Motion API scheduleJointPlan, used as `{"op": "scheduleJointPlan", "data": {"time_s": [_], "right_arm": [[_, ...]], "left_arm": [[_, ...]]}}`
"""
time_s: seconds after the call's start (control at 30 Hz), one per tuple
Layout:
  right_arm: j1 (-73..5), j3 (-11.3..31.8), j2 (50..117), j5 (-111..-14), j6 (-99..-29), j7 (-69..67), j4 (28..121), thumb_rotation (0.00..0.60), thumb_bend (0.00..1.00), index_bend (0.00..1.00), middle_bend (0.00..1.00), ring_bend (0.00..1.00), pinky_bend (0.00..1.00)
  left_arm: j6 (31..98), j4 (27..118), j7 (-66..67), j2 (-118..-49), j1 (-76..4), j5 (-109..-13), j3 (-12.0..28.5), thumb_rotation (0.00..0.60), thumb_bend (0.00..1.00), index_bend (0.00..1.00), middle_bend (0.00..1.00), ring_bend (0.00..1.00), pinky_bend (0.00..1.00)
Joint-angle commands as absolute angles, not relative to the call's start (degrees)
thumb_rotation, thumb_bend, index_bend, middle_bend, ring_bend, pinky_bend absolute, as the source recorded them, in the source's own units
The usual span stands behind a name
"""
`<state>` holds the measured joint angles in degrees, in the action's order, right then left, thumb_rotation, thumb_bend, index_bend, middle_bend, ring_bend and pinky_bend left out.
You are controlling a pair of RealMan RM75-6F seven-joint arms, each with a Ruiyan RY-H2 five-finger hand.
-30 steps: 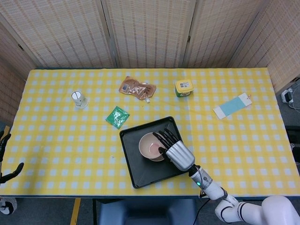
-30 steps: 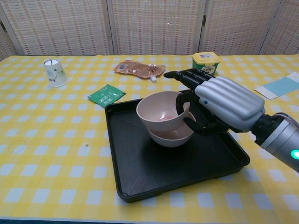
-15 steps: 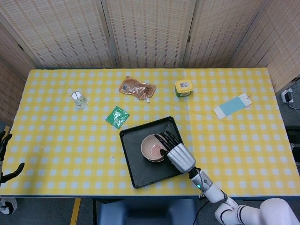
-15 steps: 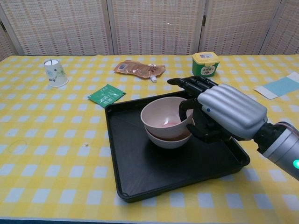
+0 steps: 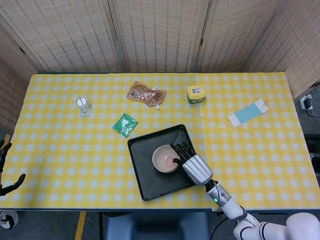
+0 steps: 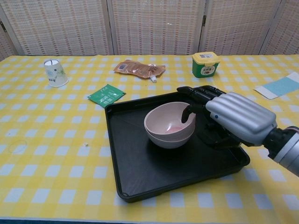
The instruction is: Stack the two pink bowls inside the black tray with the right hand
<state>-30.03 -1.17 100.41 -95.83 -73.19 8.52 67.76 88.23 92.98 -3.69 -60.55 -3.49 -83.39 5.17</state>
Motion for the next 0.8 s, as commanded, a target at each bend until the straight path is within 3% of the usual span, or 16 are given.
{"op": "scheduleJointPlan", "data": {"time_s": [0.03,0.37,0.8], "right_arm": [[-28.48,-2.36,96.59,-94.8,-72.62,10.01,73.26,0.6,0.5,0.29,0.0,0.0,0.0],[-25.43,-4.66,90.52,-94.8,-73.36,13.76,79.43,0.6,0.5,0.29,0.0,0.0,0.0],[-27.34,-1.59,95.48,-94.06,-70.95,6.9,70.65,0.6,0.5,0.25,0.0,0.0,0.0]], "left_arm": [[88.05,92.95,-3.8,-60.47,-3.52,-83.22,5.19,0.6,0.3,0.0,0.0,0.0,0.0],[87.57,93.22,-2.23,-61.14,-3.97,-83.82,4.89,0.6,0.3,0.0,0.0,0.0,0.0],[87.94,93.18,-2.19,-61.3,-3.92,-83.73,5.07,0.6,0.3,0.0,0.0,0.0,0.0]]}}
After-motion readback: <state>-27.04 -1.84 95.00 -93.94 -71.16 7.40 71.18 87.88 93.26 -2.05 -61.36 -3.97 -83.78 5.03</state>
